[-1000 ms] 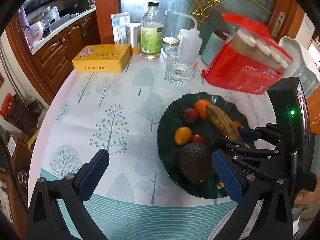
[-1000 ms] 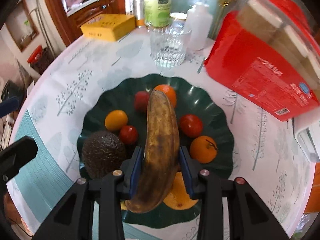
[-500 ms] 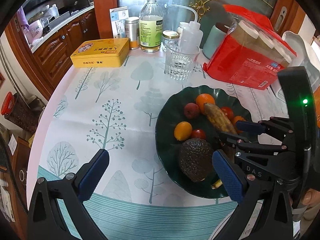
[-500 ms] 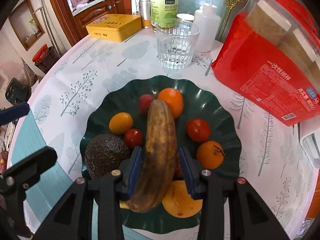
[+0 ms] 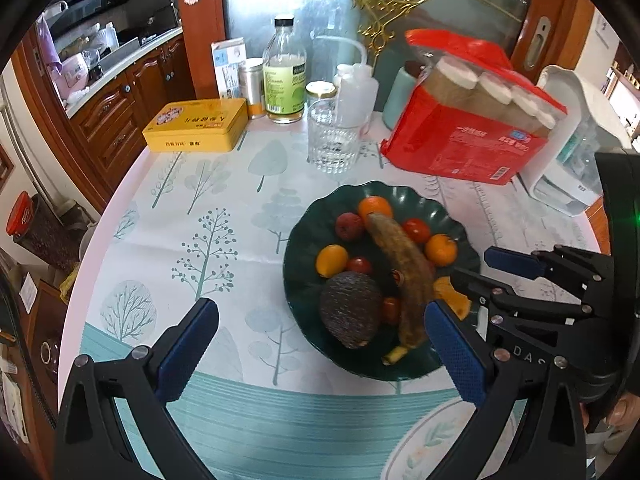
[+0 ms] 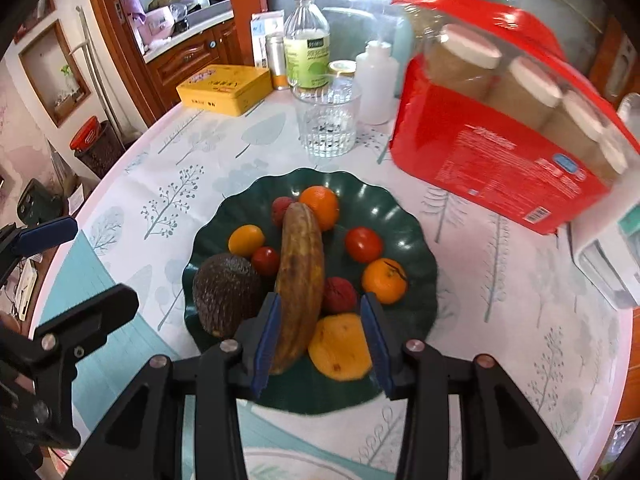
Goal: Organize fruits
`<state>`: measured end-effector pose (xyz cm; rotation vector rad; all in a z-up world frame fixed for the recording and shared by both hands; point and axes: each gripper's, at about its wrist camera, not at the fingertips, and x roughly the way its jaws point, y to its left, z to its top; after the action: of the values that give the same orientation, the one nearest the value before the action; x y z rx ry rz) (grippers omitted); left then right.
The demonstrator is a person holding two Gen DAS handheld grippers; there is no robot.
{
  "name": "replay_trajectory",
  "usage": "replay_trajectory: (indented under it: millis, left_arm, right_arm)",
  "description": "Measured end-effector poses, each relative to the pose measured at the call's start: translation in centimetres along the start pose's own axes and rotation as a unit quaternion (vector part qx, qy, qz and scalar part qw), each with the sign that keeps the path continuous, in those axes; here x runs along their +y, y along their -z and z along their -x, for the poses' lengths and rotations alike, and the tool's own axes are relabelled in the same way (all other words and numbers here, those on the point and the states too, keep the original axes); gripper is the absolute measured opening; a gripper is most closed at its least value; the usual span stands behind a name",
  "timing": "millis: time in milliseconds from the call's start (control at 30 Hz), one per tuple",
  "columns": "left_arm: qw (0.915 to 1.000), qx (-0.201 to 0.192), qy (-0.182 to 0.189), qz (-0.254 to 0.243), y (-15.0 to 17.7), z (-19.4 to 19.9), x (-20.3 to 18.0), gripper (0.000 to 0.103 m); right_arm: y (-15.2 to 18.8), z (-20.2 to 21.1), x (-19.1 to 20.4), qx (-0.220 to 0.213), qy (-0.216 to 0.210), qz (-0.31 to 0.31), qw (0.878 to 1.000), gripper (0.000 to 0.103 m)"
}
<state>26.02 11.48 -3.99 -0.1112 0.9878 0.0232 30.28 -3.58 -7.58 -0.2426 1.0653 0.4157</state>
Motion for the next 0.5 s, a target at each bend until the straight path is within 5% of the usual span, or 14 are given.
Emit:
replay_trajectory:
  millis: [500]
  left_arm:
    - [0.9998,-0.005,0.008,-0.02,7.5,5.2,-5.0,0.102]
  right_arm:
    - [11.5,6.5,-2.9,-0.005,-0.003,-0.101,0.995,0.042]
